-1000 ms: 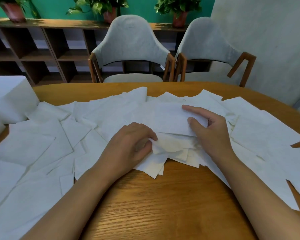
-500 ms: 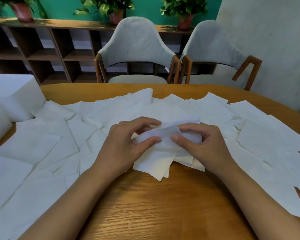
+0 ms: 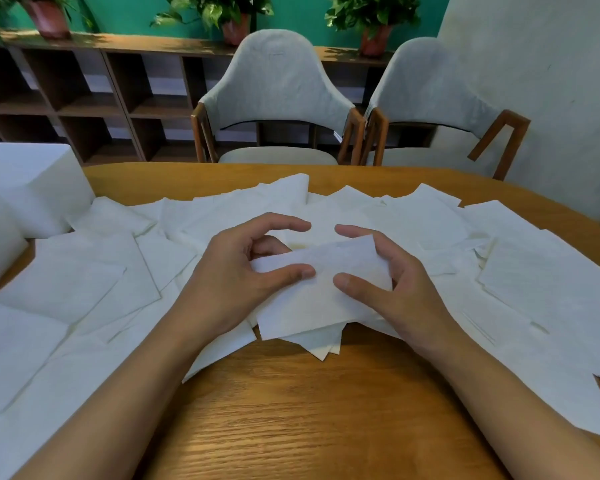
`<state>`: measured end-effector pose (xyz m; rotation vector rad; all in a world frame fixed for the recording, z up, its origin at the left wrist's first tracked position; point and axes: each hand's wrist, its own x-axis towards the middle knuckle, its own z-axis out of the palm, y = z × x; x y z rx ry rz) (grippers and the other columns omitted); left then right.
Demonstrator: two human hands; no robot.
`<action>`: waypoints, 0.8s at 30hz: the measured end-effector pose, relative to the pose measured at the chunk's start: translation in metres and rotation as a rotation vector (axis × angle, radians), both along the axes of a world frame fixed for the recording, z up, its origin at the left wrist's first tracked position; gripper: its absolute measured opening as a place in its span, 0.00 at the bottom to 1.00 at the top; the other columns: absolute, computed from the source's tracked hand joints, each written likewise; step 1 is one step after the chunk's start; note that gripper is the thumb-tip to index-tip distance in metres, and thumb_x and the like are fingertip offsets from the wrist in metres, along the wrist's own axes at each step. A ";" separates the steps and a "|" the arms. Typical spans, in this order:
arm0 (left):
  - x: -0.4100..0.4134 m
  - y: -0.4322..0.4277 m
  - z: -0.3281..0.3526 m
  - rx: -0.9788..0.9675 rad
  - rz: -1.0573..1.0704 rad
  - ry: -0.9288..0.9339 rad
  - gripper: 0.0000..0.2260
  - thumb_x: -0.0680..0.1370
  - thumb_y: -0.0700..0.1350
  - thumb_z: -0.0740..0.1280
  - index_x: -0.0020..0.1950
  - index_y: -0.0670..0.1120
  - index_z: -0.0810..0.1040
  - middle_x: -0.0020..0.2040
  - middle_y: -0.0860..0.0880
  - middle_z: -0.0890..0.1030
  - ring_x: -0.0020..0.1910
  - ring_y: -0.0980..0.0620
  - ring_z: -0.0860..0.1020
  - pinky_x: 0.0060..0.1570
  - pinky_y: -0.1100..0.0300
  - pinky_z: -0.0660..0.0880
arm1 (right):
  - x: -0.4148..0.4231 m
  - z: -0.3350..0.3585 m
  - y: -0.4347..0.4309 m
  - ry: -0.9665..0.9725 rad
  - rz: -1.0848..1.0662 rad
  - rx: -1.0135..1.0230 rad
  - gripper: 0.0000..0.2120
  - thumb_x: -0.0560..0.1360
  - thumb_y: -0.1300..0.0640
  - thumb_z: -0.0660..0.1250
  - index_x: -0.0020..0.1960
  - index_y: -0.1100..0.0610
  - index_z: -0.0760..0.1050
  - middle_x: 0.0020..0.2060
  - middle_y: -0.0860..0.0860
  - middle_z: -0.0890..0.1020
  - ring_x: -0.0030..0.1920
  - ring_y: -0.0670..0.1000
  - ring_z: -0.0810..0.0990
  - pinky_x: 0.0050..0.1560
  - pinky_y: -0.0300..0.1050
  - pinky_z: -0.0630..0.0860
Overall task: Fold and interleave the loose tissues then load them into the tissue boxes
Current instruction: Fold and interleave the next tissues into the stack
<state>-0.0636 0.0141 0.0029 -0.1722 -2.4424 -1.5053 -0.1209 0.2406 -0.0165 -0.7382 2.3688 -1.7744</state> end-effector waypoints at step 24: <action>-0.007 0.002 -0.013 -0.077 0.087 0.025 0.21 0.75 0.63 0.70 0.68 0.62 0.78 0.57 0.66 0.80 0.57 0.64 0.78 0.52 0.69 0.75 | 0.002 0.003 -0.002 0.096 0.005 0.005 0.34 0.79 0.53 0.69 0.75 0.31 0.57 0.66 0.17 0.59 0.64 0.22 0.61 0.60 0.27 0.71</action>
